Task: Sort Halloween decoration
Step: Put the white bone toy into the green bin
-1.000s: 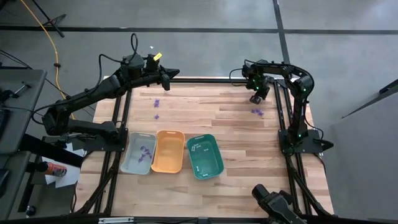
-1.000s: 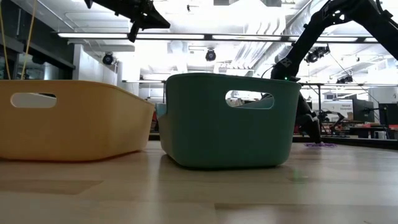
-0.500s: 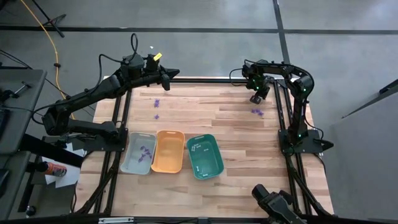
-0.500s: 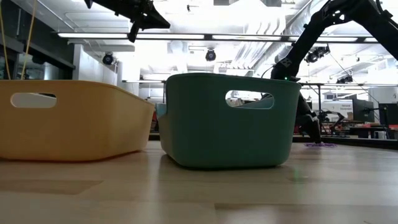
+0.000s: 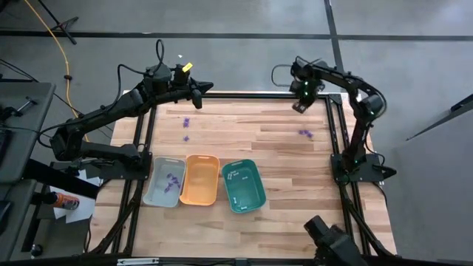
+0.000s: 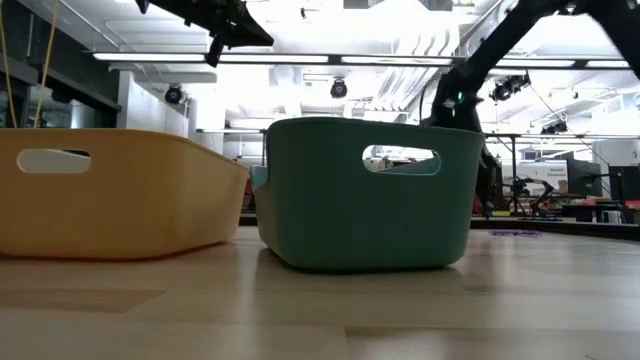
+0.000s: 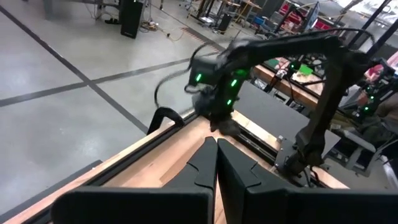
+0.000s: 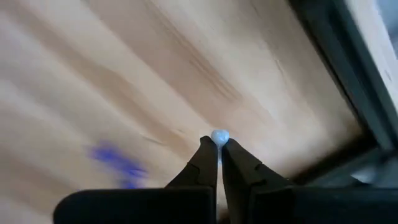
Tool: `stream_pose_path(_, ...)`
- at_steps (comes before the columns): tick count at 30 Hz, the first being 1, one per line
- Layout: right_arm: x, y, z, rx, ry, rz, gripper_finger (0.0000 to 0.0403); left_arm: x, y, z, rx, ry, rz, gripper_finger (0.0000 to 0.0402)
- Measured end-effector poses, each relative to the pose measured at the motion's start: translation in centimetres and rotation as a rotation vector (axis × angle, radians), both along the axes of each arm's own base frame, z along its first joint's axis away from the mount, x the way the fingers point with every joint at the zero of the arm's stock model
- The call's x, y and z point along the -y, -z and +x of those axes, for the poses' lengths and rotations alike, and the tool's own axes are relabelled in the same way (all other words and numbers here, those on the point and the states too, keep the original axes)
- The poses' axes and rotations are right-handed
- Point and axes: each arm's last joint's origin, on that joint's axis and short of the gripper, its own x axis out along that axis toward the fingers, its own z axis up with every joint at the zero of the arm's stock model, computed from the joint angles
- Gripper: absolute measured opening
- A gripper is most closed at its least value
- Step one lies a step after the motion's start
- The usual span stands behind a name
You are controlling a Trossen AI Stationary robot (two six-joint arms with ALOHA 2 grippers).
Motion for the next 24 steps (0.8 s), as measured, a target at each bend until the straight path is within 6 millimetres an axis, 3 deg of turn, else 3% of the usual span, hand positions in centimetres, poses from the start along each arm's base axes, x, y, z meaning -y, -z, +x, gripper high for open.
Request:
stream_pose_path(6, -1.7, -5.5, 2.0, 0.515, 0.042, -0.036, 0.0, 0.0, 0.0, 0.0, -0.017, 0.014, 0.029, 0.0)
stream_pose_path(10, -4.2, -8.4, 4.7, 0.707, -0.077, -0.083, 0.0, 0.1, 0.0, 0.0, -0.017, 0.03, 0.026, 0.0)
stream_pose_path(19, -13.3, -11.1, 12.4, 0.982, -0.495, -0.004, 0.0, 0.1, 0.4, 0.0, -0.049, 0.031, 0.005, 0.0)
stream_pose_path(24, -19.2, -11.5, 15.4, 1.062, -0.736, 0.055, 0.0, 0.1, 0.4, -0.1, -0.051, 0.031, 0.003, 0.0)
